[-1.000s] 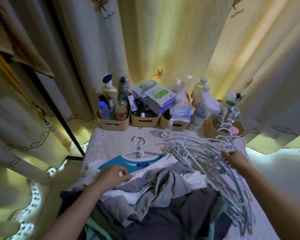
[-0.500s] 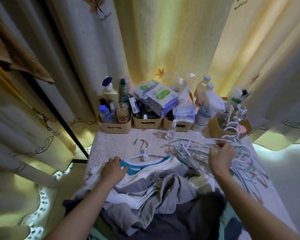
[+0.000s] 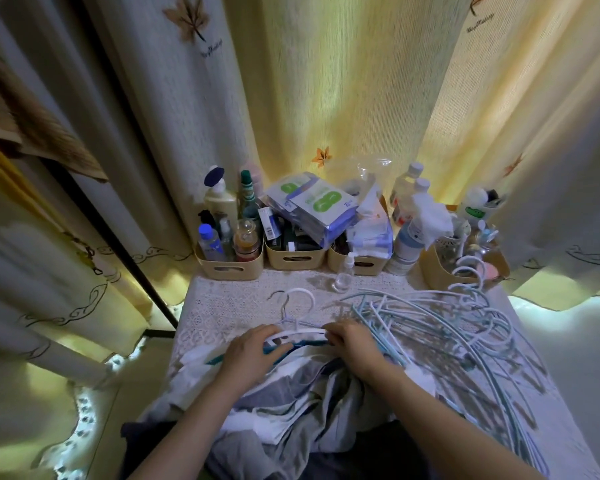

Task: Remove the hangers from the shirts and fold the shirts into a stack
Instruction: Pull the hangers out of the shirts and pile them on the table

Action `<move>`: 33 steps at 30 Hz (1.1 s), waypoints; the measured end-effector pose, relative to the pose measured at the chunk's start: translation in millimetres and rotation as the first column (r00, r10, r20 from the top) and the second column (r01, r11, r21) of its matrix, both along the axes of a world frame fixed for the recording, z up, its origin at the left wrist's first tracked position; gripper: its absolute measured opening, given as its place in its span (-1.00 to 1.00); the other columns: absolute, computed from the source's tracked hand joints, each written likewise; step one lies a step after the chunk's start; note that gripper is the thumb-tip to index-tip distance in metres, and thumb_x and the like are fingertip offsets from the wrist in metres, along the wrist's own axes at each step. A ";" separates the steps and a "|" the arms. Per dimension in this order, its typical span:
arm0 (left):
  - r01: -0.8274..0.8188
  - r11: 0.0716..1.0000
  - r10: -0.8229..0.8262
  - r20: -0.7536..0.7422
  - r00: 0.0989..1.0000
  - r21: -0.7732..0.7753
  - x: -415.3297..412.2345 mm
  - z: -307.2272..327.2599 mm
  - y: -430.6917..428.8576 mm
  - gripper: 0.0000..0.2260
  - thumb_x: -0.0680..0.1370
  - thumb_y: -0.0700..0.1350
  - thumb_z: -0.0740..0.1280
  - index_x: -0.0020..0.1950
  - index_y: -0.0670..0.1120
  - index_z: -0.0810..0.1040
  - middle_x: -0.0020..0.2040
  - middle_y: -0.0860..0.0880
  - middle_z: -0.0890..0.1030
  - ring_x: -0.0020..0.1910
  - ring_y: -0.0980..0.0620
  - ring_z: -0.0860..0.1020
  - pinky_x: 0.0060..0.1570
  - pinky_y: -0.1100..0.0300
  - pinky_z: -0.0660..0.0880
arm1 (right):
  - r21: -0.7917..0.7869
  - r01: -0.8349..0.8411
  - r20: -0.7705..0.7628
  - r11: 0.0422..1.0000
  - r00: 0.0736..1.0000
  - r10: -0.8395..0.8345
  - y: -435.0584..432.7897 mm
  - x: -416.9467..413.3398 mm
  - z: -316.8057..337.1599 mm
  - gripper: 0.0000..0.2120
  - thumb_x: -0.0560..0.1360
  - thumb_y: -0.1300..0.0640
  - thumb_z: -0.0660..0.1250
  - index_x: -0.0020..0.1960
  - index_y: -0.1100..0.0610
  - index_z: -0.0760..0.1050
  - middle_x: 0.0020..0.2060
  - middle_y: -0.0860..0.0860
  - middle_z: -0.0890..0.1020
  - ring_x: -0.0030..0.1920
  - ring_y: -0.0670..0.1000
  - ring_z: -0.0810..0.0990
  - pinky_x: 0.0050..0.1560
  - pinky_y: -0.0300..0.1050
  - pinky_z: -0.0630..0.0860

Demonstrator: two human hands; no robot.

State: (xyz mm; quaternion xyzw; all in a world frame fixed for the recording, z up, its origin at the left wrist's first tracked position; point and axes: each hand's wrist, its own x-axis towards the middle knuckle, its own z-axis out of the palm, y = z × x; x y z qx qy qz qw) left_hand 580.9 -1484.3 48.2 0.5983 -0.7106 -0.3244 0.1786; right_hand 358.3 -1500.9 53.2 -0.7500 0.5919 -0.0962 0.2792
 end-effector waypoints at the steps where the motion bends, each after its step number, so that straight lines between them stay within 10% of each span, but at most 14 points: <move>1: 0.015 0.999 -0.015 0.000 1.000 -0.045 -5.0 2.1 0.2 -0.85 0.52 0.10 0.35 -0.09 0.03 0.57 -0.24 0.08 0.56 -0.19 0.06 0.54 -0.15 0.12 0.45 | -0.021 -0.025 0.009 0.999 1.000 0.025 1.2 -0.8 -0.7 -0.82 0.59 0.17 0.19 -0.10 0.16 0.54 -0.20 0.08 0.57 -0.11 0.09 0.46 -0.10 -0.07 0.34; 18: -0.065 0.997 0.069 0.107 0.992 -0.042 14.3 19.4 -5.9 -0.87 0.55 0.09 0.29 -0.15 0.13 0.58 -0.39 0.08 0.59 -0.33 0.12 0.55 -0.26 0.16 0.45 | 0.185 0.177 -0.077 0.967 0.983 -0.166 -9.4 -51.1 4.8 -0.74 0.48 0.19 0.33 0.16 0.13 0.59 0.18 0.13 0.54 0.18 0.13 0.52 0.17 -0.16 0.40; 26: -0.119 0.992 0.116 0.063 0.991 0.041 19.5 17.8 -7.7 -0.84 0.55 0.08 0.31 -0.23 0.17 0.56 -0.38 0.12 0.59 -0.30 0.16 0.57 -0.23 0.13 0.49 | 0.348 0.310 -0.019 0.885 0.946 -0.324 -2.7 -73.5 2.6 -0.79 0.54 0.20 0.26 0.03 0.21 0.65 -0.31 0.07 0.52 -0.41 -0.12 0.37 -0.38 -0.27 0.29; 29: -0.117 0.992 0.116 0.016 0.993 0.053 20.6 18.8 -8.3 -0.83 0.55 0.06 0.32 -0.25 0.18 0.56 -0.39 0.12 0.59 -0.30 0.16 0.57 -0.21 0.11 0.49 | 0.400 0.440 0.040 0.804 0.868 -0.495 -0.9 -76.0 -3.2 -0.75 0.53 0.26 0.23 -0.26 0.25 0.59 -0.44 0.09 0.40 -0.47 -0.05 0.30 -0.36 -0.18 0.27; 33: -0.089 0.994 0.090 -0.012 0.996 0.059 17.3 22.3 -6.0 -0.83 0.55 0.04 0.32 -0.24 0.14 0.58 -0.40 0.10 0.58 -0.28 0.11 0.57 -0.18 0.05 0.50 | 0.586 0.538 0.298 0.605 0.551 -0.779 6.8 -81.6 -11.1 -0.78 0.53 0.44 0.16 -0.13 0.41 0.57 -0.52 0.12 0.53 -0.64 -0.07 0.48 -0.60 -0.31 0.39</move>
